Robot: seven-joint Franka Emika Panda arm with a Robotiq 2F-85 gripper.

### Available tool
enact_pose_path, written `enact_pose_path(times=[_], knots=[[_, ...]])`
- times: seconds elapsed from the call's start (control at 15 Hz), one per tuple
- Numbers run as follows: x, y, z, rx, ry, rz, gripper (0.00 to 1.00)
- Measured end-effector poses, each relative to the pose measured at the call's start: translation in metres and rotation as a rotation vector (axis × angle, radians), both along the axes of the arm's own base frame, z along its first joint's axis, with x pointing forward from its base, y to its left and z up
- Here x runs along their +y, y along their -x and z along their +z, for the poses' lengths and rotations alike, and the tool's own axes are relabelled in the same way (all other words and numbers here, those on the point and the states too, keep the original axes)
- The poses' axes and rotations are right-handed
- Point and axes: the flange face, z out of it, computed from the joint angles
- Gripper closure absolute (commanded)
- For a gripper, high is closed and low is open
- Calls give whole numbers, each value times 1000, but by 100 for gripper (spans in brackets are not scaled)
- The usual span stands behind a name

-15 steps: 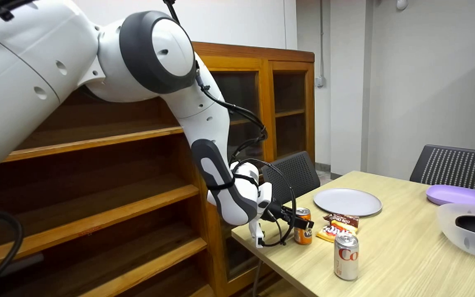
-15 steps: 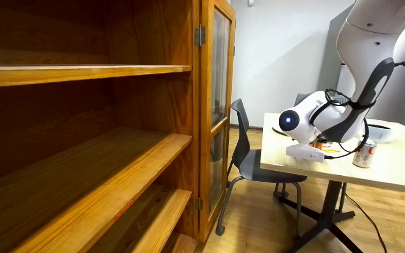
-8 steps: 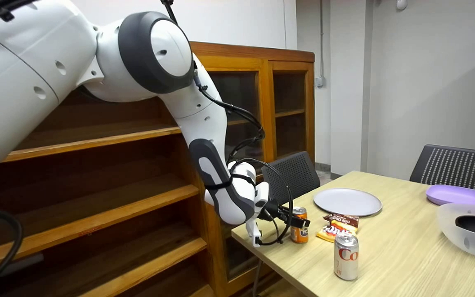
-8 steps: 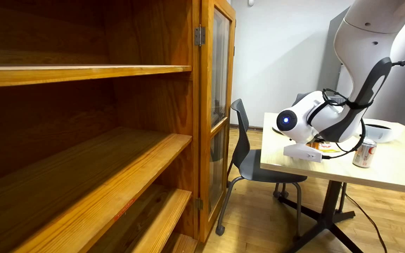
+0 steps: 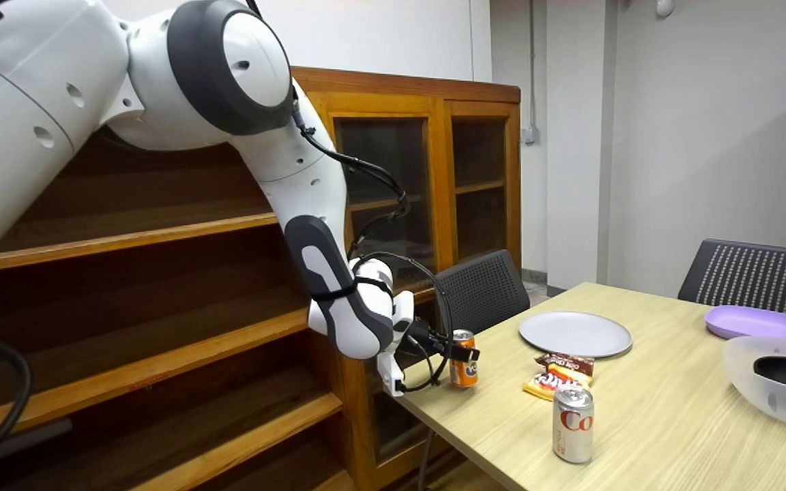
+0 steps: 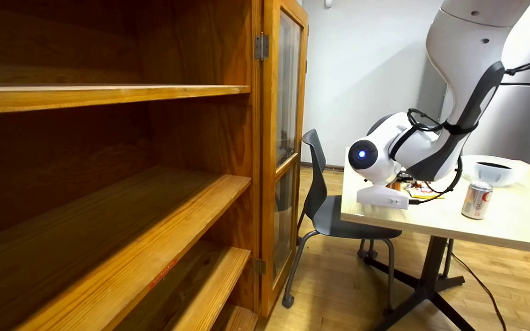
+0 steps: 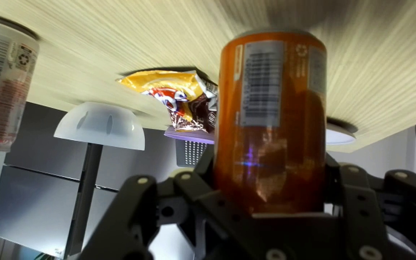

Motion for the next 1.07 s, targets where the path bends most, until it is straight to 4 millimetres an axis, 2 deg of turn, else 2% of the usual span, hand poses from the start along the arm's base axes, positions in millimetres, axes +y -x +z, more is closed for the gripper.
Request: enact_pose_path(times=[0.47,1.07], knots=[[74,14,25,2,28,135,64],[170,44,45,2,41,286,64]])
